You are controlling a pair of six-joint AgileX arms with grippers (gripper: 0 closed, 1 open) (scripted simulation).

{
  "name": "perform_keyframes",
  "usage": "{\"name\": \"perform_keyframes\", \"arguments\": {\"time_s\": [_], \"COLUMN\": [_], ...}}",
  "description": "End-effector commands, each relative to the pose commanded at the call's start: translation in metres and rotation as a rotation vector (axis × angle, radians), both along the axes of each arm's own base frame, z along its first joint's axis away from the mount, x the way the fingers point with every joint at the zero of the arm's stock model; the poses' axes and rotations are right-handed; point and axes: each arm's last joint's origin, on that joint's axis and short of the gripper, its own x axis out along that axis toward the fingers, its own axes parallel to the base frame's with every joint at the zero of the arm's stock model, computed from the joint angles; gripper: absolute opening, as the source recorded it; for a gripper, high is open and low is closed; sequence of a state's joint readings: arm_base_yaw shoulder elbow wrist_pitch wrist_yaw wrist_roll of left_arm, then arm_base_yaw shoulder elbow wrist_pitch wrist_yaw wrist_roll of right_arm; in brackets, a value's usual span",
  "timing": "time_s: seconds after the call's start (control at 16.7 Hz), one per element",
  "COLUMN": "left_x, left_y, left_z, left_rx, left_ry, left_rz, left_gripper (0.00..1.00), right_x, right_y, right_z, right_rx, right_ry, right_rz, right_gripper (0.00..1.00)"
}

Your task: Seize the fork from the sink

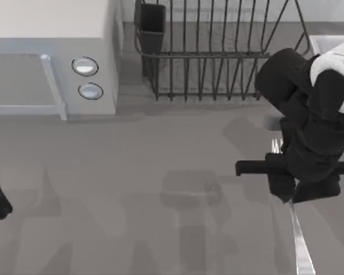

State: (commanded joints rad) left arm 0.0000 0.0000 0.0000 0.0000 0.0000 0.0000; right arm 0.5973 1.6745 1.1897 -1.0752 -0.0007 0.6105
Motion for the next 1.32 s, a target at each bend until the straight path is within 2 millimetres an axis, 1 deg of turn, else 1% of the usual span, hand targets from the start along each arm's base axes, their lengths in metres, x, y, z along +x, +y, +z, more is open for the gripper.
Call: {"name": "perform_keyframes", "arguments": {"time_s": [0.12,0.24,0.3,0.54,1.32], "left_x": [0.0,0.0,0.0,0.0,0.0], "left_y": [0.0,0.0,0.0,0.0,0.0], "left_z": [0.0,0.0,0.0,0.0,0.0], "left_rx": [0.0,0.0,0.0,0.0,0.0], "left_ry": [0.0,0.0,0.0,0.0,0.0], "left_rz": [0.0,0.0,0.0,0.0,0.0], "left_gripper": [1.0,1.0,1.0,1.0,1.0], "right_x": [-0.002,-0.005,-0.006,-0.006,-0.006], "right_y": [-0.001,-0.003,-0.003,-0.003,-0.003], "right_z": [-0.023,-0.038,-0.042,-0.042,-0.042], "right_rx": [0.001,-0.005,-0.006,-0.007,-0.007], "right_ry": [-0.002,0.006,0.008,0.008,0.008], "right_rz": [0.001,0.001,0.001,0.001,0.001], "right_gripper": [0.0,0.0,0.0,0.0,0.98]}}
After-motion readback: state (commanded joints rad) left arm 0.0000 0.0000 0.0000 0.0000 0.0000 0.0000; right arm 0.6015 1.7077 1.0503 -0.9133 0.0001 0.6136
